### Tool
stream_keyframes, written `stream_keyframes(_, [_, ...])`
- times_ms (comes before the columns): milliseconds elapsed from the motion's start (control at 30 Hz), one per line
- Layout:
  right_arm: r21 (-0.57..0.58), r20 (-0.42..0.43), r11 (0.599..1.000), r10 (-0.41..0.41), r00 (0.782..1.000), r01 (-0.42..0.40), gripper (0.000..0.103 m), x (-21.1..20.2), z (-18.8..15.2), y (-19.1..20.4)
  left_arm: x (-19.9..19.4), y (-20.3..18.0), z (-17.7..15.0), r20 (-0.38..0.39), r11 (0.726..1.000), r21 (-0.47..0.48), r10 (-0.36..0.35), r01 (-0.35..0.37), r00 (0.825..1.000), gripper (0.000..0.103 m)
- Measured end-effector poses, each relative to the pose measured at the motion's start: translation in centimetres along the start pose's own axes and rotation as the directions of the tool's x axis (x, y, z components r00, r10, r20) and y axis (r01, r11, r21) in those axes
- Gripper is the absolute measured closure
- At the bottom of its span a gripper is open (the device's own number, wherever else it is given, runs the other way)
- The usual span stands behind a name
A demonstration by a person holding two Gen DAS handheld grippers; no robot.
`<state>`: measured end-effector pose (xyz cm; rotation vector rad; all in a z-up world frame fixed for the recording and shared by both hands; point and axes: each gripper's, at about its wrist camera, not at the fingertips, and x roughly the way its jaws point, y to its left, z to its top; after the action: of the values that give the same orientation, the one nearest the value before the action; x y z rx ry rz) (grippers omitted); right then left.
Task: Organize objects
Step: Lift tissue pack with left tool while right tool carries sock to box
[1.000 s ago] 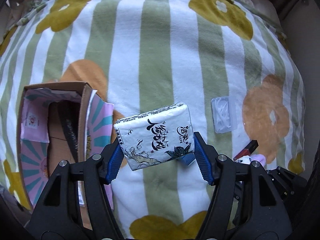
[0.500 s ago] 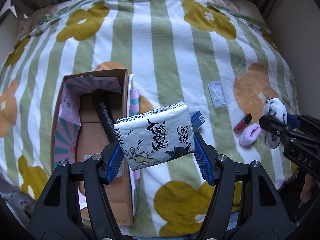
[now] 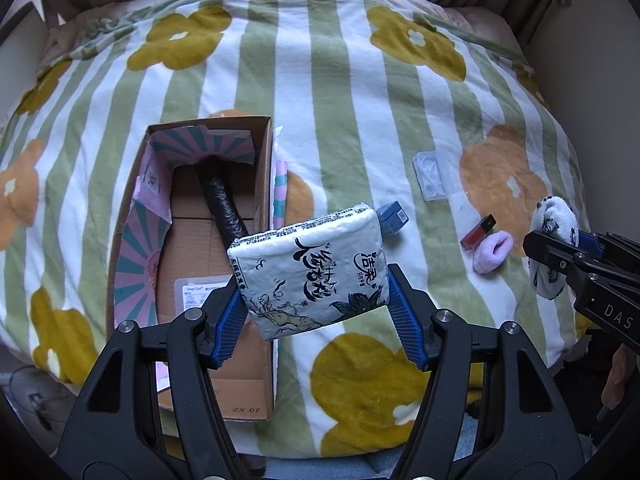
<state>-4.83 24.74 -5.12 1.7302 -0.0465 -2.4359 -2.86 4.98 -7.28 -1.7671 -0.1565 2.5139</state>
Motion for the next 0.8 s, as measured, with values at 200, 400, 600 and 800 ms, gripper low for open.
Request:
stream_keyframes(200, [-0.063, 0.012, 0.998, 0.017, 1.0, -0.016, 0.07, -0.7, 0.6, 2.3, -1.0, 2.3, -0.8, 0.019, 0.998, -0.057, 0.011, -0.01, 1.0, 0.041])
stream_keyframes(400, [-0.158, 0.009, 0.986, 0.05, 0.999, -0.048, 0.07, -0.5, 2.4, 5.8, -1.8, 6.8, -1.9, 0.018, 0.983, -0.176, 0.054, -0.05, 0.998, 0.041])
stream_keyframes(600, [-0.28, -0.015, 0.956, 0.091, 0.996, -0.092, 0.07, 0.8, 4.4, 10.3, -1.7, 11.0, -4.1, -0.01, 0.948, -0.305, 0.092, -0.09, 0.996, 0.041])
stream_keyframes(800, [-0.402, -0.068, 0.905, 0.125, 0.99, -0.142, 0.07, 3.3, 6.7, 14.8, -0.6, 13.5, -6.2, -0.057, 0.907, -0.404, 0.108, -0.122, 0.992, 0.041])
